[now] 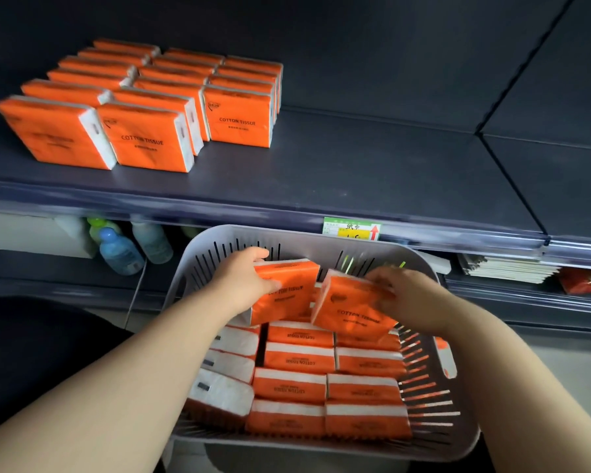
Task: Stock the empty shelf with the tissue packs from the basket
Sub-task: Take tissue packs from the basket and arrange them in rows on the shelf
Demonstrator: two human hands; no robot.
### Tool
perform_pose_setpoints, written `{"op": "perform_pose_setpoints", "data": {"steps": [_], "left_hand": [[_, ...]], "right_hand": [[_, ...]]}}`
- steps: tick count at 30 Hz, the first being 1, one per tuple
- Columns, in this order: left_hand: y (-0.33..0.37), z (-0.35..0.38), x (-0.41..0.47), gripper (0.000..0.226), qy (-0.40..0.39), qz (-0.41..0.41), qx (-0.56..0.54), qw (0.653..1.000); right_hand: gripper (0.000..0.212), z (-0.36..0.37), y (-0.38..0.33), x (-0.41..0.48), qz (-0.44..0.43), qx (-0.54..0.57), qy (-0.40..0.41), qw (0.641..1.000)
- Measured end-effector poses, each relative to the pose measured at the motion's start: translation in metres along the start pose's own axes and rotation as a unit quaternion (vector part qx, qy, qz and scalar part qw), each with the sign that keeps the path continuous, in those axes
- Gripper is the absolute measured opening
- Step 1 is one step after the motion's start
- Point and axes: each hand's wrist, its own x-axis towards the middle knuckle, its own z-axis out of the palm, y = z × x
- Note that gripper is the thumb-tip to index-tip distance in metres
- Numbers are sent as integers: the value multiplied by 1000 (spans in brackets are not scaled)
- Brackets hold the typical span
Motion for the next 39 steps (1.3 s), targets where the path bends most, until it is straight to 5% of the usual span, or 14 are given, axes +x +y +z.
{"op": "perform_pose_setpoints", "data": {"steps": [7, 16, 27, 39], "left_hand": [[0, -2, -6, 45, -4, 40, 116, 992], [10, -27, -6, 13, -1, 102, 250, 963], [30, -82, -6, 35, 27, 182, 211, 960], [40, -138, 33, 39, 90, 305, 232, 919]], "right_hand": [[48, 50, -14, 4, -2, -112, 25, 993], [36, -9, -17, -5, -14, 9, 50, 999], [40, -83, -70, -17, -37, 106, 214, 970], [35, -136, -177, 119, -33, -85, 250, 964]]}}
